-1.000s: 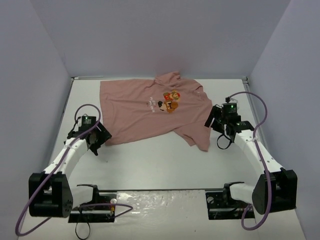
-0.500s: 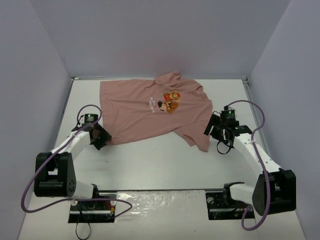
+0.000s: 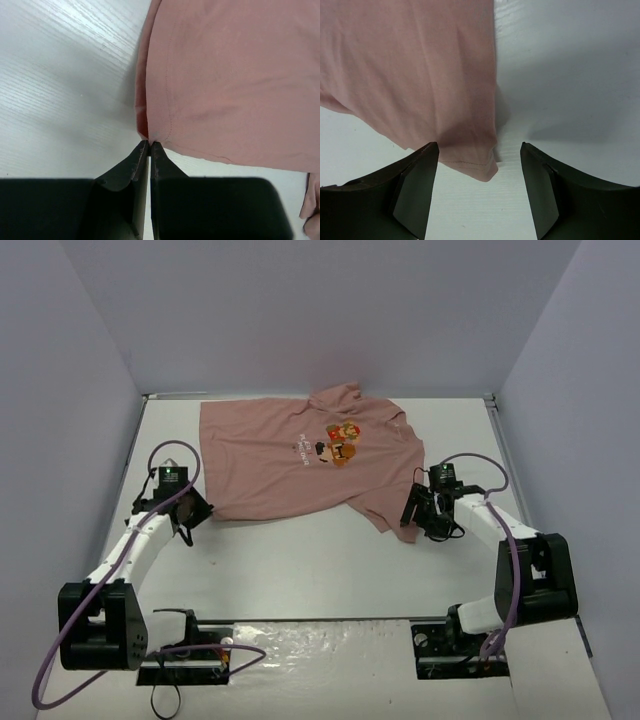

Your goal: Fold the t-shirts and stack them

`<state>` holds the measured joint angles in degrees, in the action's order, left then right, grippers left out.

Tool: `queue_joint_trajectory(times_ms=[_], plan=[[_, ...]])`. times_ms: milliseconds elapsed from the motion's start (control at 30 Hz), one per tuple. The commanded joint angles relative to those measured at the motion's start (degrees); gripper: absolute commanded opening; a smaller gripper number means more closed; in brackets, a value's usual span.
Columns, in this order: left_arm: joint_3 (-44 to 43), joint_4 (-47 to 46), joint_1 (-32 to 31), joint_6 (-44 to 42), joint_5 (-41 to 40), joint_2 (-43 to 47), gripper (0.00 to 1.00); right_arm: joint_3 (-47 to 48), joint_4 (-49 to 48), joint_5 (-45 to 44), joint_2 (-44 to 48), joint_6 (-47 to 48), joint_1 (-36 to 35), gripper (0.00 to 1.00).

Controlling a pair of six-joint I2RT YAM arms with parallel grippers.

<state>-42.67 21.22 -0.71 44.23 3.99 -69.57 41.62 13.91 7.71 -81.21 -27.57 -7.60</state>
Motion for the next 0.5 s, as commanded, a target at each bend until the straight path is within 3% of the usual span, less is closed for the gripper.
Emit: queue_joint_trajectory(times_ms=[0, 200, 300, 467], plan=[[-3.6, 2.0, 2.1, -4.9, -1.0, 0.9, 0.0, -0.8, -0.3, 3.0, -1.3, 1.0, -0.5, 0.59], [-6.5, 3.2, 4.4, -7.4, 0.1, 0.5, 0.0, -2.1, -0.2, 4.0, -1.3, 0.0, -1.6, 0.41], [-8.5, 3.8, 5.1, -8.2, 1.0, 0.2, 0.0, -1.2, 0.2, 4.2, -1.3, 0.4, -2.4, 0.18], [-15.9, 8.4, 5.5, -11.8, 1.5, 0.1, 0.0, 10.8, 8.6, 4.8, 1.7, -0.1, -4.0, 0.04]])
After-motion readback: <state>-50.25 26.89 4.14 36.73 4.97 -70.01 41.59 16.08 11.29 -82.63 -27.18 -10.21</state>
